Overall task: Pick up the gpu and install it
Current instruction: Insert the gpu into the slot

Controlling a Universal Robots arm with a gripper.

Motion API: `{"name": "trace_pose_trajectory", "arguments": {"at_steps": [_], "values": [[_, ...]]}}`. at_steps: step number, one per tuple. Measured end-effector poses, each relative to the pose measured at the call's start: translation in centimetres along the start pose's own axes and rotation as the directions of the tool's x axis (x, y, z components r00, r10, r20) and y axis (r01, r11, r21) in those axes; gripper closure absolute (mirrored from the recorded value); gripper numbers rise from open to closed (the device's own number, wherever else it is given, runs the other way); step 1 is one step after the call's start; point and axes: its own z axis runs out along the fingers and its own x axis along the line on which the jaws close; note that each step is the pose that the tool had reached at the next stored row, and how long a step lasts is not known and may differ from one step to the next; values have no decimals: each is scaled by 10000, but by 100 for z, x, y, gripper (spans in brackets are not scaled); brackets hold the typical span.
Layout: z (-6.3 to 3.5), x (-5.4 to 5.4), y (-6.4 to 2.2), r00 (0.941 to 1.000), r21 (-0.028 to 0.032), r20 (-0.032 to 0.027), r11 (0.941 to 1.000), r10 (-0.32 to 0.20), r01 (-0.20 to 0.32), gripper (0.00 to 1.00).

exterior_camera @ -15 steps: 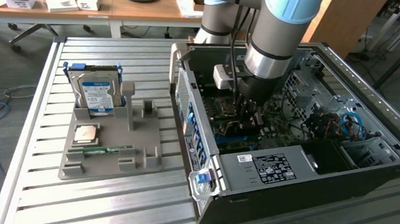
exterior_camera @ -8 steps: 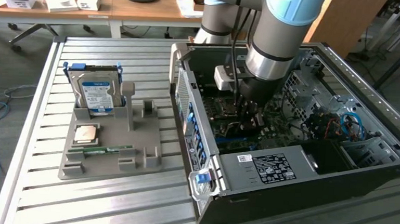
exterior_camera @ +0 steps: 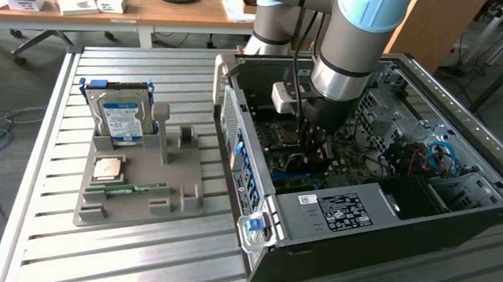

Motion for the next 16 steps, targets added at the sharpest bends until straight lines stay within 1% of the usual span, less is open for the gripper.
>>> {"name": "trace_pose_trajectory", "arguments": {"at_steps": [6, 16], "values": [[-22, -4, -1, 10000, 1, 1, 10000, 27, -27, 74], [-25, -4, -6, 10000, 1, -1, 10000, 27, -27, 74]]}}
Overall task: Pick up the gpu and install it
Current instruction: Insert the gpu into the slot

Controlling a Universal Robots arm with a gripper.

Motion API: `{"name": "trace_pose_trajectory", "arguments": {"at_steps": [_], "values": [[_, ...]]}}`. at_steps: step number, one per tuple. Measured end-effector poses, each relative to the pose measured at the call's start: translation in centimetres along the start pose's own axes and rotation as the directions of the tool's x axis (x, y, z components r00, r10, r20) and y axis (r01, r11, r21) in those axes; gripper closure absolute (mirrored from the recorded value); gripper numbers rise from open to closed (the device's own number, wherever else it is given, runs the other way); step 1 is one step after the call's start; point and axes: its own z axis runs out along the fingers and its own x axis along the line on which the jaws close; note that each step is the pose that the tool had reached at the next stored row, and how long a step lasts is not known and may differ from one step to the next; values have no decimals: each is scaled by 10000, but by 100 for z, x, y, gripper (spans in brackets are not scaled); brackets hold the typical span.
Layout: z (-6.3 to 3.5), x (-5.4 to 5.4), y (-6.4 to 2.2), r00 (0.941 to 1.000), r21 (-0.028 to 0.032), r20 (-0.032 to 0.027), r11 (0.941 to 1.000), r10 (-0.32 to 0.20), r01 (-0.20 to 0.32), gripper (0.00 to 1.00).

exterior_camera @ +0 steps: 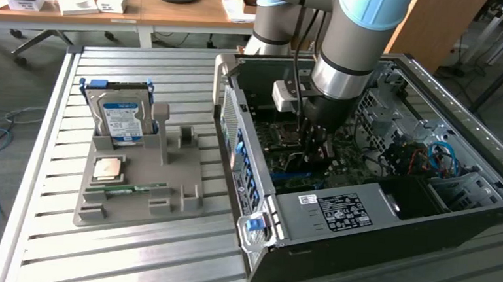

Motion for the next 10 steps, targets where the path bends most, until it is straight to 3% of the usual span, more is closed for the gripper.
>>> {"name": "trace_pose_trajectory", "arguments": {"at_steps": [10], "values": [[-2, -1, 0, 10000, 1, 2, 10000, 0, 0, 74]]}}
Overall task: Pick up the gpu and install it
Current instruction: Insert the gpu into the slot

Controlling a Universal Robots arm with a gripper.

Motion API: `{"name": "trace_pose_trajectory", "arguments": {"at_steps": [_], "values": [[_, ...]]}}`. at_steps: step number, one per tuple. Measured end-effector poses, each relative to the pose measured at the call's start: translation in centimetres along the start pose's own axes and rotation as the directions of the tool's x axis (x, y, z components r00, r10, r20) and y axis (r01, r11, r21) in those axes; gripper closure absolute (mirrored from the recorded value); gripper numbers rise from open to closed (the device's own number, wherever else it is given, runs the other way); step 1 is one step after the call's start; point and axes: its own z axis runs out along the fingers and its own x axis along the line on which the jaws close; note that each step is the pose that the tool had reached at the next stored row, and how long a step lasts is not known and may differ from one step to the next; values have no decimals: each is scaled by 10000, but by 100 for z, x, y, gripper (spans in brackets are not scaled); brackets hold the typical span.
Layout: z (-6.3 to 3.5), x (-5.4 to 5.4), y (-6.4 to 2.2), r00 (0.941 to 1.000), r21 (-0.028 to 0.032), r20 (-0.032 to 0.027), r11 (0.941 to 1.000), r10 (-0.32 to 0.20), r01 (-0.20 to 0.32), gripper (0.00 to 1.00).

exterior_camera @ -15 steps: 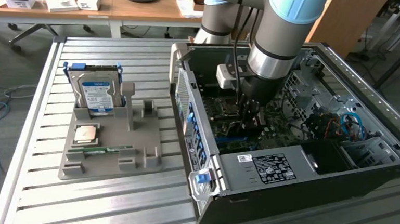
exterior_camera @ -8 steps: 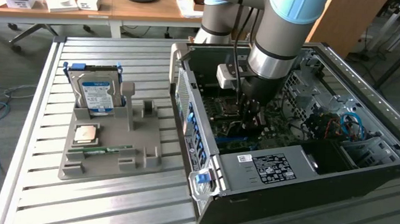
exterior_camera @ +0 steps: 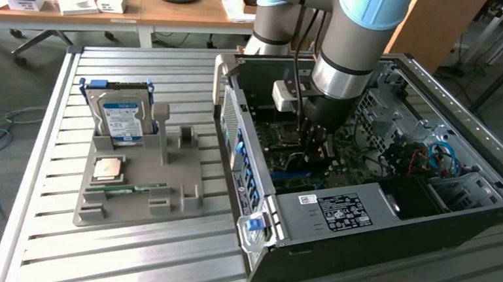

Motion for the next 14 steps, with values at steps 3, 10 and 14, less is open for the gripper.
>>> {"name": "trace_pose_trajectory", "arguments": {"at_steps": [3, 10, 14], "values": [[0, -16, 1, 10000, 0, -1, 10000, 1, -1, 74], [1, -24, 1, 10000, -1, -1, 10000, 0, 0, 74], [8, -24, 1, 10000, -2, -3, 10000, 1, -1, 74]]}}
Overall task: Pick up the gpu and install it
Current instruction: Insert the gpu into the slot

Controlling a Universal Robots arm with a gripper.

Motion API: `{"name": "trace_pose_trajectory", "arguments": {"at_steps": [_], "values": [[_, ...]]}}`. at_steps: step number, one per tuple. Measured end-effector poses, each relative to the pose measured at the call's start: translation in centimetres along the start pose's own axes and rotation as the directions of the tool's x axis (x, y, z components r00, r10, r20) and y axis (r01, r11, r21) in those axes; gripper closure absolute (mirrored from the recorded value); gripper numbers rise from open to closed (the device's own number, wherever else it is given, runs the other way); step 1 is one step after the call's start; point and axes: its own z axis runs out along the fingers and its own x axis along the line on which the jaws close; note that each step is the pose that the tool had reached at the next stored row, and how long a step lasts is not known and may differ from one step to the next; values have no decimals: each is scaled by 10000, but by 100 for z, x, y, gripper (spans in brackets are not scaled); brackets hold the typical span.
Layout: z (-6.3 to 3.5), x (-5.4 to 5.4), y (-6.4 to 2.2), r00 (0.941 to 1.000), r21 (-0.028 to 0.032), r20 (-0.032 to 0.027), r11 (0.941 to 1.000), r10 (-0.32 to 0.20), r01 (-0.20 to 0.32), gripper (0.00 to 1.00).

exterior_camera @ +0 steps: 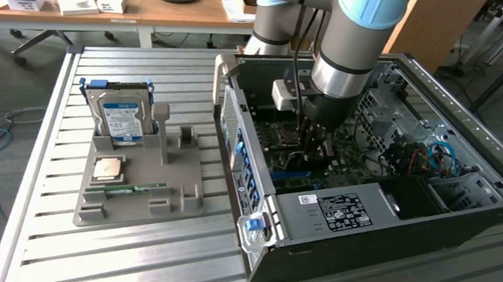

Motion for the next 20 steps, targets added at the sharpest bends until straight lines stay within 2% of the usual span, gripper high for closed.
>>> {"name": "trace_pose_trajectory", "arguments": {"at_steps": [20], "values": [[6, -10, 27, 10000, 2, 1, 10000, 0, 0, 74]]}}
